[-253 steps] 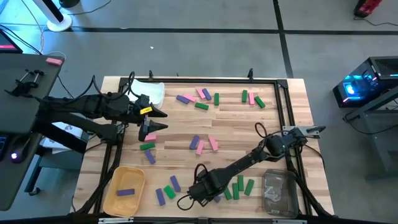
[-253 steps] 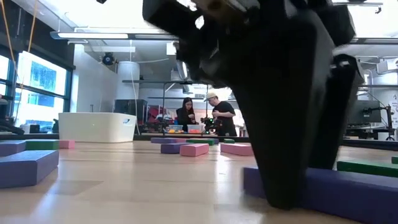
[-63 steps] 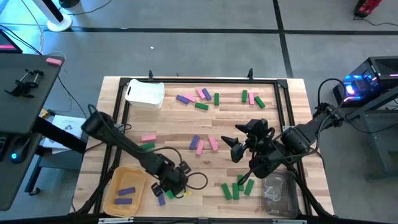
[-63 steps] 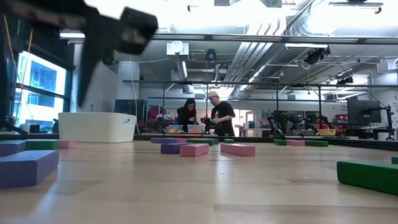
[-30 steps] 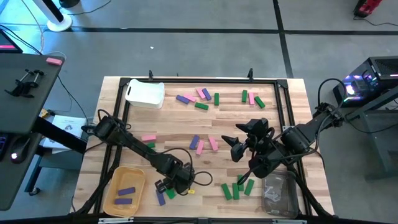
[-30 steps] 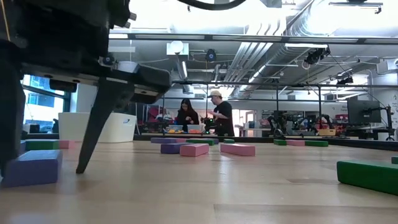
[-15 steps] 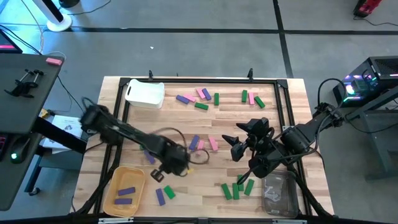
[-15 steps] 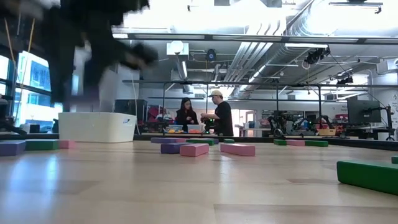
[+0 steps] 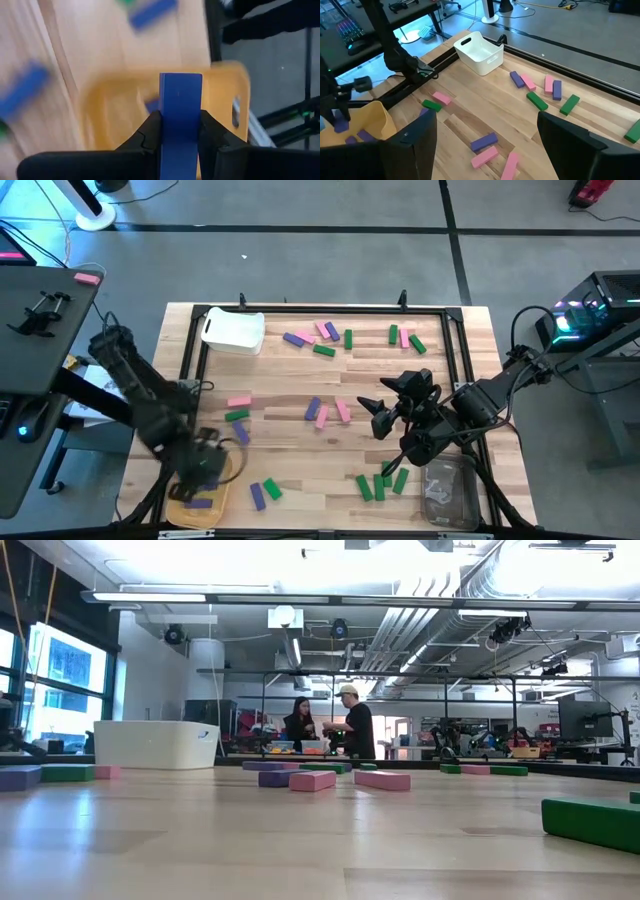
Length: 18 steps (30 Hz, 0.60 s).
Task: Sort blocks
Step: Put the violet block into the yellow bin
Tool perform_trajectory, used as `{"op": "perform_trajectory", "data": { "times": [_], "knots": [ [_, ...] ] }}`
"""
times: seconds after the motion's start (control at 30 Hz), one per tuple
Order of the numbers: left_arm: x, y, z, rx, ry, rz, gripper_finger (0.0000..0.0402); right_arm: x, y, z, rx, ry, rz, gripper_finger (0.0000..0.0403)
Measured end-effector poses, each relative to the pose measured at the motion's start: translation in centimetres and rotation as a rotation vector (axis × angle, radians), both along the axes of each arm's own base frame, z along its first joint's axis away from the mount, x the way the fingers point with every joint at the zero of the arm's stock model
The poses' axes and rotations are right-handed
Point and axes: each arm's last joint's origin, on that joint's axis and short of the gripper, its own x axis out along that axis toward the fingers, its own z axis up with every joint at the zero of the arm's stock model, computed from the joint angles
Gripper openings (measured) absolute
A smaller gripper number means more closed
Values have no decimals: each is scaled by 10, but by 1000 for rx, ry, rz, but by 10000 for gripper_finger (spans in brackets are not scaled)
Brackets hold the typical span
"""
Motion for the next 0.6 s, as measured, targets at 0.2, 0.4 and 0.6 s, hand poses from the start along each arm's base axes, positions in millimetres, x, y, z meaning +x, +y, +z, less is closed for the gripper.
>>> {"op": "perform_trajectory", "data": {
  "times": [0.2, 0.4, 0.6],
  "knots": [
    [-27, -10, -26, 36, 88, 137, 78, 0, 0, 0, -8, 9, 8, 279],
    [-21, -10, -26, 0, 88, 161, 166, 0, 1, -1, 11, 23, 23, 279],
    [-15, -6, -24, -27, 113, 81, 212, 0, 1, -1, 9, 35, 35, 279]
  ]
}}
